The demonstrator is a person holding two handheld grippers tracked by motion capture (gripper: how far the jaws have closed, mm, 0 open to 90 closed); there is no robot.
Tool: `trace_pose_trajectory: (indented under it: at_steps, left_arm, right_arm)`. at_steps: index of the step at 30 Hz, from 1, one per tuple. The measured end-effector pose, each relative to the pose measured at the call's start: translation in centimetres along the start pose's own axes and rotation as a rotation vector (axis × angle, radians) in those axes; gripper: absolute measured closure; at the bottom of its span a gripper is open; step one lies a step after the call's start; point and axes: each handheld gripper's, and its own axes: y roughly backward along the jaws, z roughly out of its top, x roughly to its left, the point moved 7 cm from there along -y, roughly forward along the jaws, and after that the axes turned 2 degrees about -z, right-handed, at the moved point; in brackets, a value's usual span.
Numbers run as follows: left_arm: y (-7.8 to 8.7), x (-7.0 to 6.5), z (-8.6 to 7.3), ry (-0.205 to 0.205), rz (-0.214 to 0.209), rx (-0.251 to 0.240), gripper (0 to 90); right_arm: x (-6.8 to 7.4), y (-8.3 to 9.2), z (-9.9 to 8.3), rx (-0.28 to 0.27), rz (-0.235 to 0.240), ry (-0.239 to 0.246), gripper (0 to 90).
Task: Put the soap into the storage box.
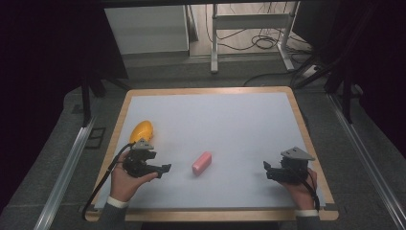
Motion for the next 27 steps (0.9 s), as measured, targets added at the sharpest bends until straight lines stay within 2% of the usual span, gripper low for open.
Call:
trace_pose_trajectory:
  at_steps: [10, 15, 21, 27]
  left_arm:
    - [-0.7, -0.6, 0.8, -0.008, -0.018, 0.011, 21.7]
    - [-1.0, -0.7, 1.0, -0.015, -0.014, 0.024, 21.7]
    - [-1.4, -1.2, 1.6, -0.039, -0.003, 0.036, 21.8]
    - [-2.1, -2.0, 2.2, -0.06, -0.016, 0.053, 21.8]
  right_arm:
    - [-0.1, 0.0, -0.1, 0.003, -0.001, 0.001, 6.1]
    - [-0.2, 0.0, -0.2, 0.004, 0.001, -0.003, 6.2]
    - [-0.2, 0.0, -0.1, 0.005, 0.0, -0.006, 6.2]
    - [-0.3, -0.1, -0.3, 0.011, -0.003, -0.008, 6.2]
